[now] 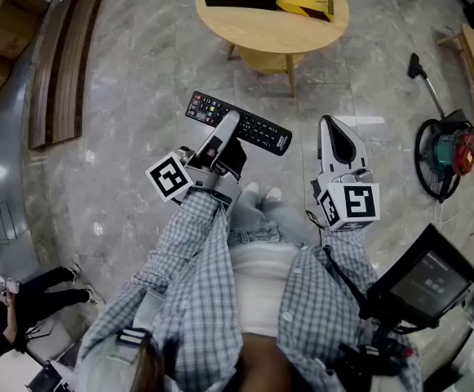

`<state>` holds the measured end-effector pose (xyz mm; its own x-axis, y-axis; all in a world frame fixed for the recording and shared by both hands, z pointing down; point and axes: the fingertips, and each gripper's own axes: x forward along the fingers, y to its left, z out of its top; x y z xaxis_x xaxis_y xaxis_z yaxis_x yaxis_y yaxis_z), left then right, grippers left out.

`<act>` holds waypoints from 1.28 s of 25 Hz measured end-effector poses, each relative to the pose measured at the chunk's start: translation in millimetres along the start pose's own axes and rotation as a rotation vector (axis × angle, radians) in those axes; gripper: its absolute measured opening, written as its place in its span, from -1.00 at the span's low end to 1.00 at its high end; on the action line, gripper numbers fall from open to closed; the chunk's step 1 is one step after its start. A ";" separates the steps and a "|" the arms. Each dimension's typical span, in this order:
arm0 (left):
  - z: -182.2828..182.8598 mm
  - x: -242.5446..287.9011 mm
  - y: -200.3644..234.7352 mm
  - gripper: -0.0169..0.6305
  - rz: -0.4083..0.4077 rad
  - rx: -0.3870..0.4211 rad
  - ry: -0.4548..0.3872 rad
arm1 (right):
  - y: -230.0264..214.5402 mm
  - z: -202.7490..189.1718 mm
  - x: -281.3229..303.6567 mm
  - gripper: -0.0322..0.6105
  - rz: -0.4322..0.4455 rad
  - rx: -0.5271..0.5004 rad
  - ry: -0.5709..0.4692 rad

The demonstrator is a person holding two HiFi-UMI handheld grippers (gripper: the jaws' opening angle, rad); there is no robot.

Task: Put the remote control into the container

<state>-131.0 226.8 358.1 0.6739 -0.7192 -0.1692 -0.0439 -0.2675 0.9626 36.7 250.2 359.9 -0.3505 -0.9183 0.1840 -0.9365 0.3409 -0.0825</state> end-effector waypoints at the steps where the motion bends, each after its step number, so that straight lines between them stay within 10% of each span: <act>1: 0.0 -0.3 -0.2 -0.63 0.000 0.001 -0.001 | -0.5 0.0 -0.3 -0.88 -0.004 0.004 0.003; 32: -0.9 -2.6 2.3 -0.63 -0.001 0.006 -0.012 | -3.9 -8.7 -4.3 -0.88 0.020 0.011 0.002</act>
<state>-132.1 228.7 360.9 0.6648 -0.7268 -0.1725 -0.0482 -0.2722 0.9610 41.7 254.5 368.0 -0.3695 -0.9108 0.1845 -0.9290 0.3572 -0.0971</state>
